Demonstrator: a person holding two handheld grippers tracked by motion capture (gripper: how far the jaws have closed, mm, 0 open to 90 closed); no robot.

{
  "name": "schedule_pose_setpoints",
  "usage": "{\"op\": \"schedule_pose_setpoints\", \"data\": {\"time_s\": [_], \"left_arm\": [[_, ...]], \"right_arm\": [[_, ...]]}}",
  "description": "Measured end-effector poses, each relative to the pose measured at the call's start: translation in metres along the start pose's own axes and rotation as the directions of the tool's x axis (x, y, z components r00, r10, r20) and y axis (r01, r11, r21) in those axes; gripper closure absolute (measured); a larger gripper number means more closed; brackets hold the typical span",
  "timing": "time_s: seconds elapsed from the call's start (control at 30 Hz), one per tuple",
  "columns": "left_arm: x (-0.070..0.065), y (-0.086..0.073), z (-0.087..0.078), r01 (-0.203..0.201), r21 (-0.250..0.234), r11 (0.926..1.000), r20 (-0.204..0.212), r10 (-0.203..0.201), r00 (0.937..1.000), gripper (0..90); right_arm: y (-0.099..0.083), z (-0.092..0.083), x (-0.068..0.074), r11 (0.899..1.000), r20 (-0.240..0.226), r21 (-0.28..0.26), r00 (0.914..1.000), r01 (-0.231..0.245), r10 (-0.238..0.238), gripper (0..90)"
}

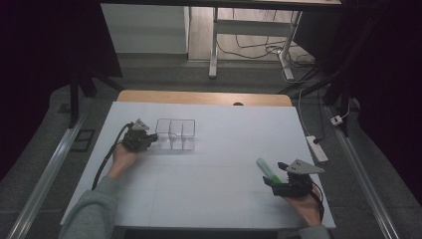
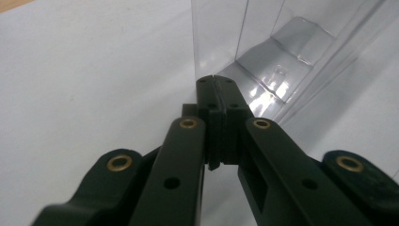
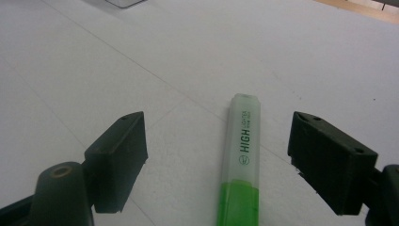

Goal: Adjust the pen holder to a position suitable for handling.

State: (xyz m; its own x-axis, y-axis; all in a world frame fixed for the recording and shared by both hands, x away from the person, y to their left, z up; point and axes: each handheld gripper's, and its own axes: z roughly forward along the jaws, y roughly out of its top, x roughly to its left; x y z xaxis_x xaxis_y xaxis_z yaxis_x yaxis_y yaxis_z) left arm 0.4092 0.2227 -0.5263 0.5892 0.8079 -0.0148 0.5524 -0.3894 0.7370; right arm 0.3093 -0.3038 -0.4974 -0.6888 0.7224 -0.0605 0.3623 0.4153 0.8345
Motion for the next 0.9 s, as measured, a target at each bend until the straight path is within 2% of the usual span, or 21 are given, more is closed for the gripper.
{"op": "schedule_pose_setpoints", "data": {"time_s": [0.1,0.4,0.63,0.9], "left_arm": [[-0.003,0.003,0.003,0.002,-0.007,1.0000,0.015,-0.001,0.9999,89.2],[-0.011,0.010,0.010,-0.018,-0.006,0.9998,0.028,0.018,0.9995,89.2],[-0.017,0.015,0.015,-0.014,-0.008,0.9999,0.035,0.014,0.9993,89.2],[-0.026,0.021,0.020,-0.034,-0.004,0.9994,0.050,0.034,0.9982,89.2]], "right_arm": [[0.000,0.000,0.000,1.000,-0.001,0.002,1.0000,0.000,0.000,19.8],[-0.001,0.001,0.000,1.000,-0.001,0.008,1.0000,0.001,-0.001,19.8],[-0.001,0.001,0.000,1.000,-0.004,0.012,1.0000,0.003,-0.003,19.8],[-0.001,0.002,0.000,1.000,-0.004,0.014,1.0000,0.003,-0.003,19.9]]}}
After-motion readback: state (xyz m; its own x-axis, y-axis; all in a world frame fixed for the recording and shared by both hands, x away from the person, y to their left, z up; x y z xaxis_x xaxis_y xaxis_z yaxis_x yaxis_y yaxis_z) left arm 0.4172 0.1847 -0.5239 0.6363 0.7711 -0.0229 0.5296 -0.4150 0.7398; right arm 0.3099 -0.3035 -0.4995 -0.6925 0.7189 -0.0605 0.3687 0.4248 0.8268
